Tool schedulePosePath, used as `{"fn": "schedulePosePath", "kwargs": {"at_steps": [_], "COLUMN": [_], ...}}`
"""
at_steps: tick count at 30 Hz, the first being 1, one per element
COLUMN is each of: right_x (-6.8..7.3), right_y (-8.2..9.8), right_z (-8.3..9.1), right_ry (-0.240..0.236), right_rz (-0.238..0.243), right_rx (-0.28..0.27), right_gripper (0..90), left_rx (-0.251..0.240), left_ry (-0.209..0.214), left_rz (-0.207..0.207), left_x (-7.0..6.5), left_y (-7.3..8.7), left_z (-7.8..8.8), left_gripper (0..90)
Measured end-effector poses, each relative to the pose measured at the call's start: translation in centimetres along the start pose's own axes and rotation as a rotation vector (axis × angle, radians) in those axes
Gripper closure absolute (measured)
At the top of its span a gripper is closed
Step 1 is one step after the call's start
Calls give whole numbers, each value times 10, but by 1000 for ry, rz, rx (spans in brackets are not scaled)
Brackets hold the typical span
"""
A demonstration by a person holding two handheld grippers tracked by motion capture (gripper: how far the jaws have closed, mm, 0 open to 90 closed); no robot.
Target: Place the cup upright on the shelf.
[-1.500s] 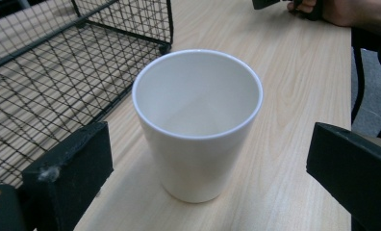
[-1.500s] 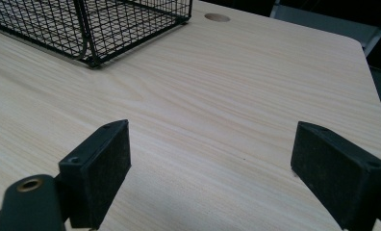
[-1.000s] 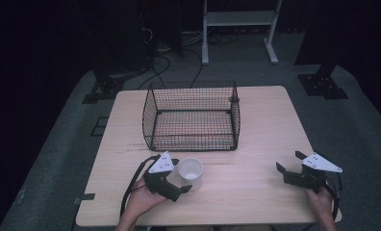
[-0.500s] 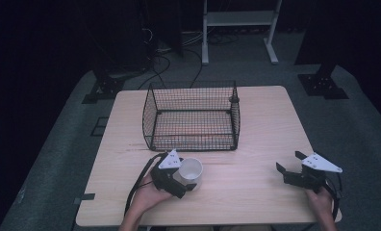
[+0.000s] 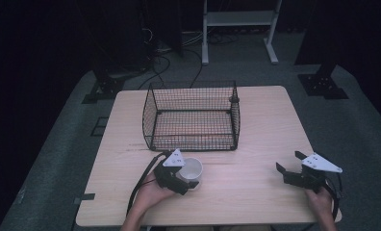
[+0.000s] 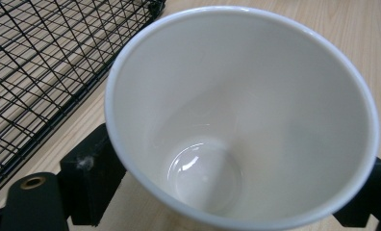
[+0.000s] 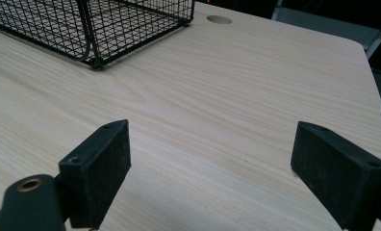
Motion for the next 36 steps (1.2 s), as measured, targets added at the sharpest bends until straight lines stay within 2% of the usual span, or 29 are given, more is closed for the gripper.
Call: {"fn": "schedulePosePath", "kwargs": {"at_steps": [2,12,16,29,36], "right_x": [0,0,0,0,-1], "right_y": [0,0,0,0,0], "right_z": [0,0,0,1,1], "right_ry": [0,0,1,2,2], "right_rz": [0,-1,-3,0,-3], "right_rx": [0,-1,-1,-6,-8], "right_gripper": [131,131,131,131,131], "left_rx": [-3,4,-28,-37,-48], "left_ry": [1,2,13,1,9], "left_rz": [-7,-19,-25,-55,-65], "left_x": [-1,-2,-4,-2,-3], "left_y": [-1,-3,-15,-38,-49], "left_z": [1,4,11,24,31], "left_gripper": [207,211,211,213,213]}}
Point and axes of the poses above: each handheld gripper's, and its own axes: z roughly backward along the jaws, y roughly out of its underside, x roughly to its left, the point moved 9 cm from there along -z, roughly forward along the jaws, and after that the axes turned 10 degrees about z, right-handed, at the moved point
